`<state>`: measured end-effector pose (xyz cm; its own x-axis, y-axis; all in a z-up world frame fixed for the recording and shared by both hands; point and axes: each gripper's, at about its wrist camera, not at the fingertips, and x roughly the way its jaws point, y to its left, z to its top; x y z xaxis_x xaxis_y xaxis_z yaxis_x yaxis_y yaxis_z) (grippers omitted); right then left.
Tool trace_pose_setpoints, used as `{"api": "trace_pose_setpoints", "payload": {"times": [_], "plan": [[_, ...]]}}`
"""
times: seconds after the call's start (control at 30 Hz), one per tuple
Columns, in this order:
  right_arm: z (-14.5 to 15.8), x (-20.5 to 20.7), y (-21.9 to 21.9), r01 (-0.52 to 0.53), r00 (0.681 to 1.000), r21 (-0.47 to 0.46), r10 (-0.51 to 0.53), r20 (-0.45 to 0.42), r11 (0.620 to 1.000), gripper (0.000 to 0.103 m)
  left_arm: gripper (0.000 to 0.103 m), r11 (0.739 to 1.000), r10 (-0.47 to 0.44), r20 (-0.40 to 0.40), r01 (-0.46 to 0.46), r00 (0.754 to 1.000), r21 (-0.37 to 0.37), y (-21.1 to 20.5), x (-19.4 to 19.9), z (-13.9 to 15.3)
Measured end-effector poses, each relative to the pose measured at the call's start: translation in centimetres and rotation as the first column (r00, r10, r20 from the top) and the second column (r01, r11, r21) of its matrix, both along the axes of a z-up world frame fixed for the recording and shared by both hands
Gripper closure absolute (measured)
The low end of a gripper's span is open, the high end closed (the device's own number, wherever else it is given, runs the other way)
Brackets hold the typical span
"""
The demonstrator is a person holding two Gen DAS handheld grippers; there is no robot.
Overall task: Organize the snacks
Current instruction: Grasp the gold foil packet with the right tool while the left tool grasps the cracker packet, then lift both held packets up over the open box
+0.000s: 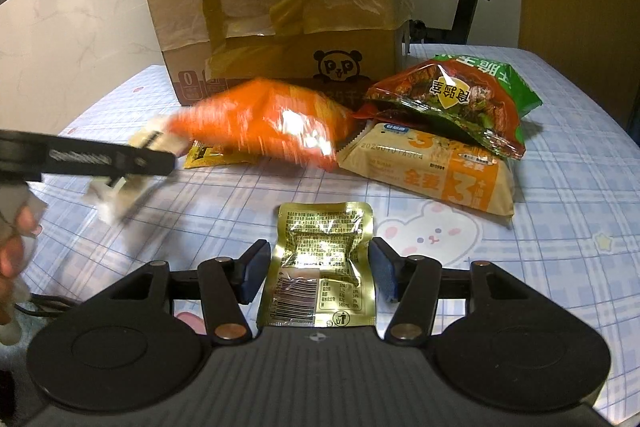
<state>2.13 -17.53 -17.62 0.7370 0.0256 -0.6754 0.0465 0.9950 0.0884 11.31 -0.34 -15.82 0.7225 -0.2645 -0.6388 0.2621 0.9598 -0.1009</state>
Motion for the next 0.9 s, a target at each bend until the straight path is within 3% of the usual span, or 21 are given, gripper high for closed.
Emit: {"api": "trace_pose_setpoints", "payload": {"times": [0.4,0.67,0.9], "plan": [[2.8,-1.6,-1.2,0.072,0.994,0.025,-0.074,0.083,0.997,0.048,0.054,0.994,0.094,0.081,-0.089,0.992,-0.064,3.5,-1.7,2.9],[5.3,-1.7,-1.3,0.07,0.991,-0.079,-0.061,0.117,0.994,0.048,0.054,0.993,0.109,0.19,-0.096,0.976,-0.074,5.7,-0.7,7.8],[7.3,-1.9,-3.7,0.132,0.979,-0.042,-0.124,0.163,0.99,0.048,0.054,0.99,0.129,0.24,-0.111,0.962,-0.086,6.6,1.1,11.8]]}}
